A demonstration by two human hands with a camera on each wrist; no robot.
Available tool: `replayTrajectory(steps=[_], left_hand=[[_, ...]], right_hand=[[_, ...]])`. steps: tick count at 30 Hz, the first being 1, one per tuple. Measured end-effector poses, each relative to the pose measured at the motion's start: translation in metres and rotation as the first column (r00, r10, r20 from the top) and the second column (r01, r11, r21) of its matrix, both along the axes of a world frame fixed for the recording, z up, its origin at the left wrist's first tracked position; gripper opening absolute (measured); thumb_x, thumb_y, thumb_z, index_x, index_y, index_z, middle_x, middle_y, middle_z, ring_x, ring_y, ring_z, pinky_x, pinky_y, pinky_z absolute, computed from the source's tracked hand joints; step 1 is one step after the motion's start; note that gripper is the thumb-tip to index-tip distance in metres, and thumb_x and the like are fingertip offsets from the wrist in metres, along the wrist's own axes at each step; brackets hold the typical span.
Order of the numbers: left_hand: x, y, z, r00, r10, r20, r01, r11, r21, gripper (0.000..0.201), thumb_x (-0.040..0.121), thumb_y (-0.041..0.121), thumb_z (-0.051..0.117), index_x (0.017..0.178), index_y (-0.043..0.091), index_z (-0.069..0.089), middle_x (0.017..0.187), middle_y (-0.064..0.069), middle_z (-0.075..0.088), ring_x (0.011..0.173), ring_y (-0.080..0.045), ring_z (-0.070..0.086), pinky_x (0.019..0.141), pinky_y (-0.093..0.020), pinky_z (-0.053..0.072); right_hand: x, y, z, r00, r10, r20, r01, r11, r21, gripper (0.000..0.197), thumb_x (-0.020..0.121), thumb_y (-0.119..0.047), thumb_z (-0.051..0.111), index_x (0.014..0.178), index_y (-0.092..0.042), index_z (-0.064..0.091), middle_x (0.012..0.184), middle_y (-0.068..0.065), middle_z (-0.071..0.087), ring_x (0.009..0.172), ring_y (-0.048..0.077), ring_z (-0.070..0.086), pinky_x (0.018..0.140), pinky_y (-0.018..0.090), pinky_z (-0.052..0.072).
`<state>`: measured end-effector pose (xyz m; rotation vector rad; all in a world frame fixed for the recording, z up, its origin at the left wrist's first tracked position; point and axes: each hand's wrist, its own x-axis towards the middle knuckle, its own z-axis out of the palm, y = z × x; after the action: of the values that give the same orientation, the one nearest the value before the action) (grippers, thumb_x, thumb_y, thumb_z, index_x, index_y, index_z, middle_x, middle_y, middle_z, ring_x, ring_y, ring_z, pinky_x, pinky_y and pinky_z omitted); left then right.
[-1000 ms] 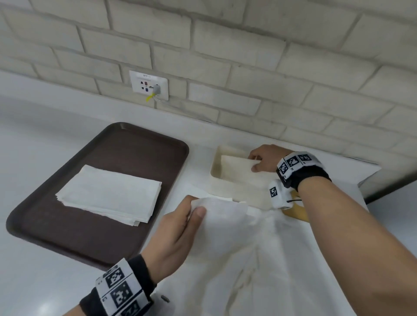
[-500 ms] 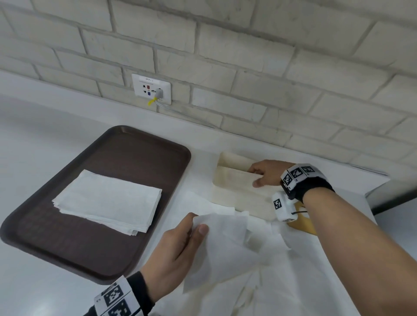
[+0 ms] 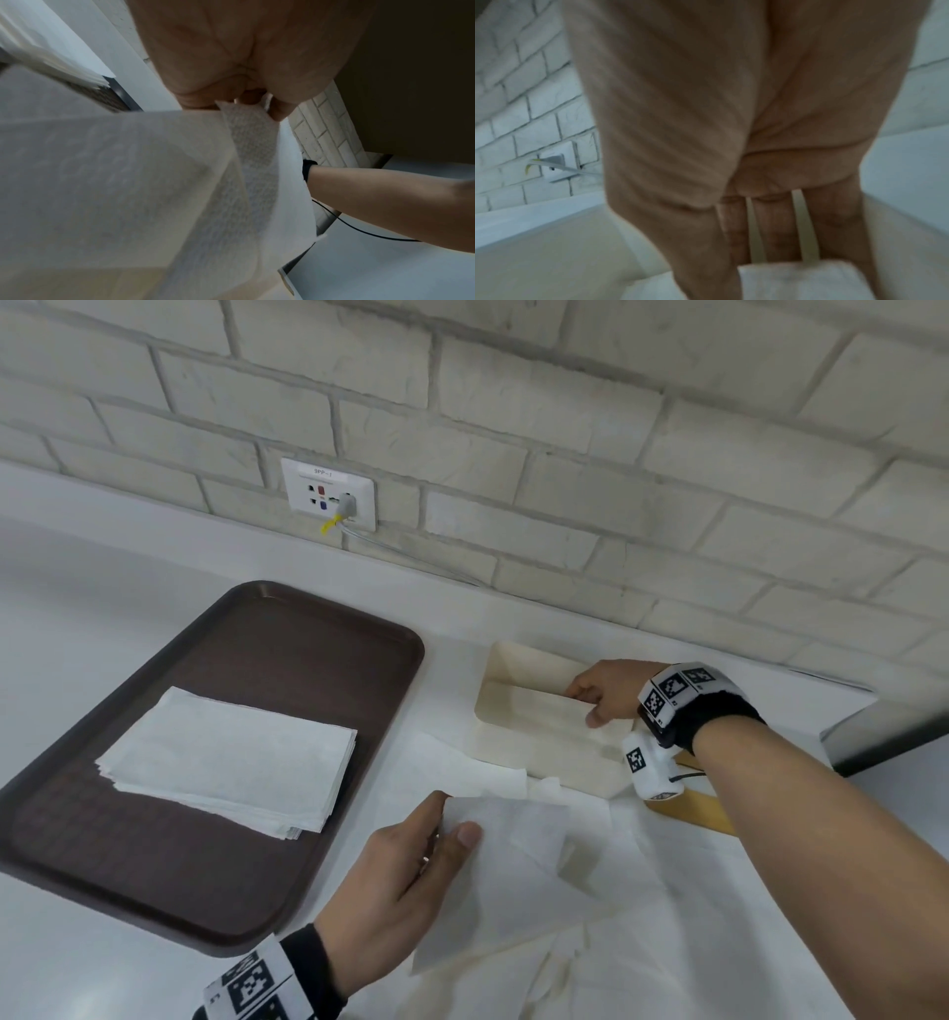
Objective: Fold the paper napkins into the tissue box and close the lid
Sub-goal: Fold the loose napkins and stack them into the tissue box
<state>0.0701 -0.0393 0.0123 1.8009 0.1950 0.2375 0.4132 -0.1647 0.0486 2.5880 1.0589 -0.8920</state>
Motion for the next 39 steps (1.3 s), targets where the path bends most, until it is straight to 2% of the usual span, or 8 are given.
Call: replayTrajectory(steps=[8, 12, 15, 19, 27, 30, 34, 39], left_hand=[[0.007, -0.001, -0.004, 1.0, -0.014, -0.027, 0.015, 0.999, 0.044, 0.02, 0.099, 0.013, 0.068, 0.097, 0.032, 0.063, 0.089, 0.015, 0.071, 0.078, -0.014, 0.074, 0.067, -0.032, 0.058], [-0.006, -0.004, -0.003, 0.965, -0.119, -0.233, 0.152, 0.98, 0.129, 0.077, 0.069, 0.073, 0.08, 0.133, 0.045, 0.05, 0.124, 0.03, 0.058, 0.112, 0.001, 0.063, 0.089, -0.029, 0.057], [-0.023, -0.02, -0.009, 0.788, -0.402, -0.466, 0.578, 0.743, 0.337, 0.132, 0.056, 0.088, 0.076, 0.16, 0.046, 0.006, 0.157, 0.031, 0.023, 0.142, 0.003, 0.035, 0.117, -0.034, 0.039], [-0.027, -0.034, -0.034, 0.758, -0.399, -0.516, 0.651, 0.523, 0.551, 0.101, 0.083, 0.062, 0.07, 0.163, 0.034, 0.015, 0.166, 0.014, 0.022, 0.149, -0.012, 0.027, 0.118, -0.036, 0.035], [-0.005, -0.014, -0.025, 0.814, -0.368, -0.448, 0.56, 0.701, 0.441, 0.027, 0.1, 0.029, 0.059, 0.126, 0.024, 0.061, 0.114, 0.007, 0.069, 0.104, -0.016, 0.066, 0.092, -0.032, 0.051], [-0.001, 0.001, -0.013, 0.905, -0.283, -0.317, 0.401, 0.816, 0.416, 0.013, 0.099, 0.023, 0.065, 0.096, 0.028, 0.053, 0.074, 0.014, 0.058, 0.067, -0.002, 0.054, 0.068, -0.026, 0.043], [0.002, 0.022, 0.007, 0.989, -0.117, -0.093, 0.145, 0.902, 0.406, 0.006, 0.097, 0.027, 0.067, 0.096, 0.028, 0.061, 0.081, 0.011, 0.066, 0.068, 0.001, 0.058, 0.066, -0.015, 0.042], [0.005, 0.039, 0.032, 0.994, 0.08, 0.074, -0.098, 0.953, 0.288, 0.014, 0.094, 0.022, 0.076, 0.104, 0.031, 0.073, 0.098, 0.02, 0.073, 0.089, 0.0, 0.068, 0.084, -0.024, 0.054]], right_hand=[[-0.027, -0.019, 0.041, 0.99, -0.138, -0.02, 0.136, 0.921, 0.366, 0.041, 0.096, -0.016, 0.068, 0.134, -0.029, 0.063, 0.132, -0.008, 0.066, 0.109, 0.006, 0.064, 0.096, 0.021, 0.045], [-0.089, -0.052, 0.053, 0.963, -0.196, -0.187, 0.27, 0.665, 0.697, 0.028, 0.096, -0.02, 0.07, 0.118, -0.036, 0.07, 0.115, -0.022, 0.073, 0.104, -0.002, 0.068, 0.094, 0.02, 0.05], [-0.141, -0.077, 0.042, 0.947, -0.178, -0.269, 0.322, 0.515, 0.794, 0.024, 0.096, -0.012, 0.07, 0.113, -0.029, 0.073, 0.11, -0.018, 0.075, 0.103, 0.004, 0.07, 0.093, 0.02, 0.053], [-0.199, -0.106, 0.023, 0.95, -0.158, -0.269, 0.311, 0.532, 0.787, 0.022, 0.095, -0.01, 0.07, 0.107, -0.028, 0.076, 0.104, -0.024, 0.075, 0.099, -0.001, 0.07, 0.087, 0.012, 0.051], [-0.255, -0.158, -0.024, 0.965, -0.167, -0.2, 0.261, 0.625, 0.736, 0.04, 0.092, -0.021, 0.074, 0.124, -0.043, 0.065, 0.13, -0.025, 0.061, 0.121, 0.004, 0.06, 0.095, 0.03, 0.054], [-0.275, -0.169, -0.034, 0.978, -0.074, -0.193, 0.184, 0.736, 0.651, 0.075, 0.088, -0.02, 0.075, 0.145, -0.053, 0.039, 0.156, -0.033, 0.025, 0.145, -0.003, 0.029, 0.112, 0.024, 0.04], [-0.29, -0.16, -0.047, 0.985, 0.173, -0.018, -0.146, 0.877, 0.458, 0.113, 0.08, -0.006, 0.065, 0.156, -0.055, -0.002, 0.164, -0.02, -0.029, 0.154, 0.006, -0.019, 0.116, 0.021, 0.017], [-0.28, -0.147, -0.062, 0.932, 0.266, 0.246, -0.356, 0.802, 0.48, 0.068, 0.069, -0.018, 0.078, 0.132, -0.036, 0.061, 0.167, 0.004, 0.029, 0.155, 0.03, 0.022, 0.113, 0.049, 0.038]])
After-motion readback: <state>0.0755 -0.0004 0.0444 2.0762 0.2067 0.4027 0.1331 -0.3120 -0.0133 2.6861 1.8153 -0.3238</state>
